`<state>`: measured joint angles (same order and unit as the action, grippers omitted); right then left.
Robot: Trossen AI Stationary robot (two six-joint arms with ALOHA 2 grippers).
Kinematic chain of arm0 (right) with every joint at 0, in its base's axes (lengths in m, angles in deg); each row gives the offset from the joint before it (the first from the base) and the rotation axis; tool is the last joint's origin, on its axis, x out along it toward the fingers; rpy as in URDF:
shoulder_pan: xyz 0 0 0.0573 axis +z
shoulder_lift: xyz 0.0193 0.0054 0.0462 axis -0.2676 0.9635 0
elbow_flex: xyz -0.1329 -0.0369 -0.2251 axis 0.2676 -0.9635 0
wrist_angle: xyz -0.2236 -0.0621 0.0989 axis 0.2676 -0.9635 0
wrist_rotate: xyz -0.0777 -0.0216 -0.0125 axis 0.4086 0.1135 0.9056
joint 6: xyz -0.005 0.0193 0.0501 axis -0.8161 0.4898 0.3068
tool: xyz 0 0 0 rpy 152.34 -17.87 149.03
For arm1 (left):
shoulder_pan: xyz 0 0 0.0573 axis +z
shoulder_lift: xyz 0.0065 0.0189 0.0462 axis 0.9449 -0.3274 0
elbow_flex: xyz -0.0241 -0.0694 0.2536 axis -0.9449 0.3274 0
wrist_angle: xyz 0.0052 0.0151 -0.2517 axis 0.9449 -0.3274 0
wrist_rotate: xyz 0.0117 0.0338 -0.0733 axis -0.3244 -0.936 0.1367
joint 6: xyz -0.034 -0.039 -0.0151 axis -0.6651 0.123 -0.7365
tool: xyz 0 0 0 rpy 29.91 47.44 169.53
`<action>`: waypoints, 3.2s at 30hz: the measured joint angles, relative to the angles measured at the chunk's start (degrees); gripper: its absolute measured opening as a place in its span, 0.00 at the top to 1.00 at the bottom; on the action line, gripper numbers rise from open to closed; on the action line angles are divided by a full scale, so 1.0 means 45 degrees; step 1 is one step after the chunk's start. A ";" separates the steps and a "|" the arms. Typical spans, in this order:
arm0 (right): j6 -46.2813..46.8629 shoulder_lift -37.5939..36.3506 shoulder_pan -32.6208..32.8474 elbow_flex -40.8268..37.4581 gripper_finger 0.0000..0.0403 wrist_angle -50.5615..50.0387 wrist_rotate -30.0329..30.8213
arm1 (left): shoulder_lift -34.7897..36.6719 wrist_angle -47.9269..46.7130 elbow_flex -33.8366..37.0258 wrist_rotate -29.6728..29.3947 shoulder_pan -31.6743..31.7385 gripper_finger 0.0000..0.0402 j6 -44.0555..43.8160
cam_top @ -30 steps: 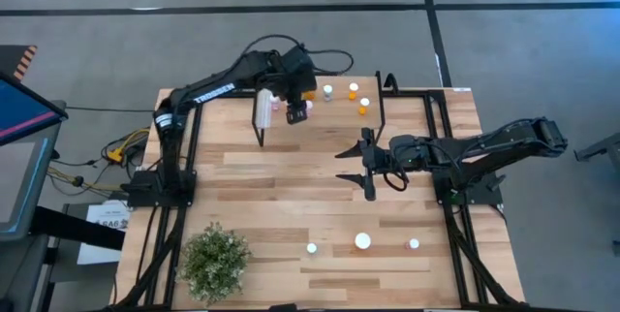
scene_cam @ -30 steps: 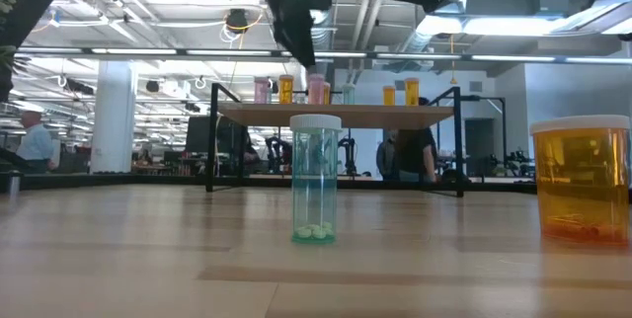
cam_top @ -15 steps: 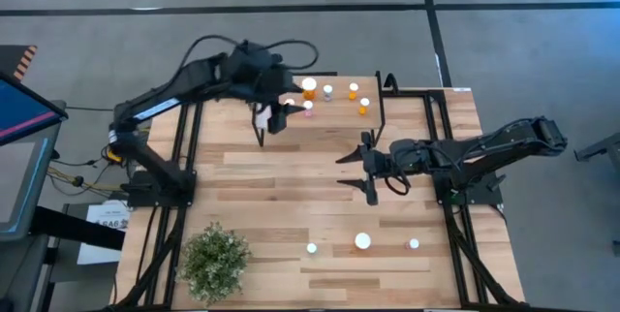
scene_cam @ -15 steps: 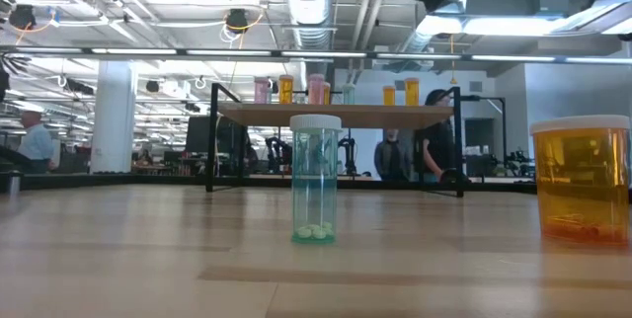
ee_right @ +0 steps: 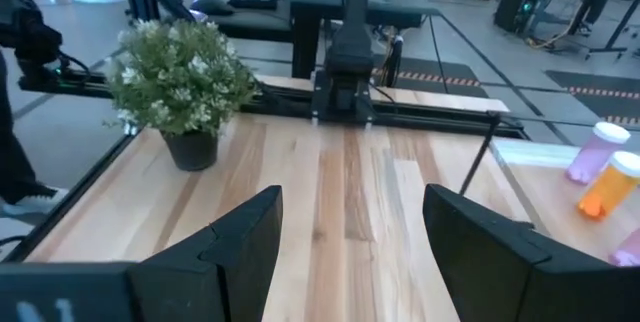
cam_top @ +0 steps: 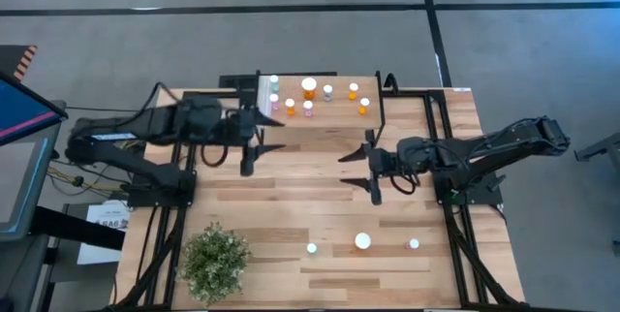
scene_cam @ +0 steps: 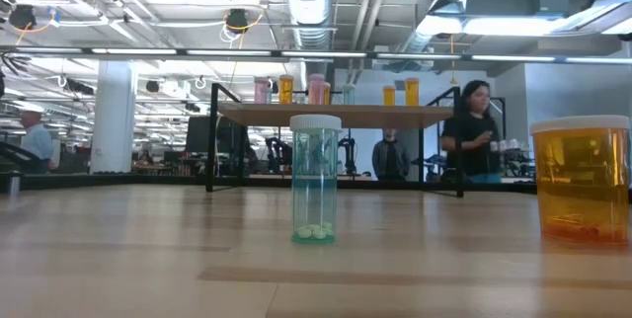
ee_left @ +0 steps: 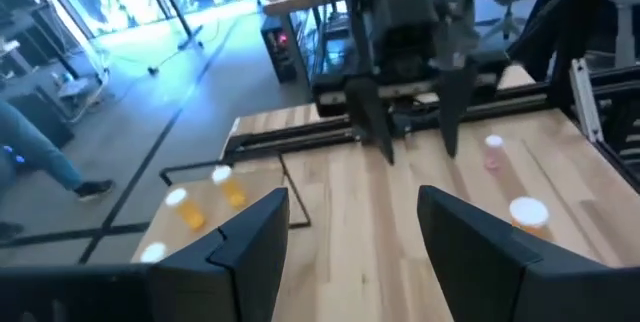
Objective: Pick and place medicine bottles onto shelf by color
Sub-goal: Put the large orange pill bottle on the shelf
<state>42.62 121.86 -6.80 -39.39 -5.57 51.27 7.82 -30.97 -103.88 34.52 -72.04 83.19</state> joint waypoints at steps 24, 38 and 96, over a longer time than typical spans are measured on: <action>-0.0837 -0.0253 0.0200 0.0000 0.34 0.0697 -0.0002 | 0.1888 0.0176 0.2794 -0.0742 -0.1091 0.48 -0.1689; -0.0017 -0.1431 0.1305 0.0000 0.34 -0.0564 0.0115 | 0.2595 0.5503 0.6582 -0.1692 -0.3221 0.48 -0.2276; 0.4103 0.1431 0.1490 0.3060 0.34 -1.1591 -0.1336 | 0.2588 1.0470 0.8884 -0.3212 -0.4578 0.48 -0.1598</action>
<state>61.08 128.30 -0.09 -25.62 -57.73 45.26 19.47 16.14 -63.90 20.07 -92.64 76.00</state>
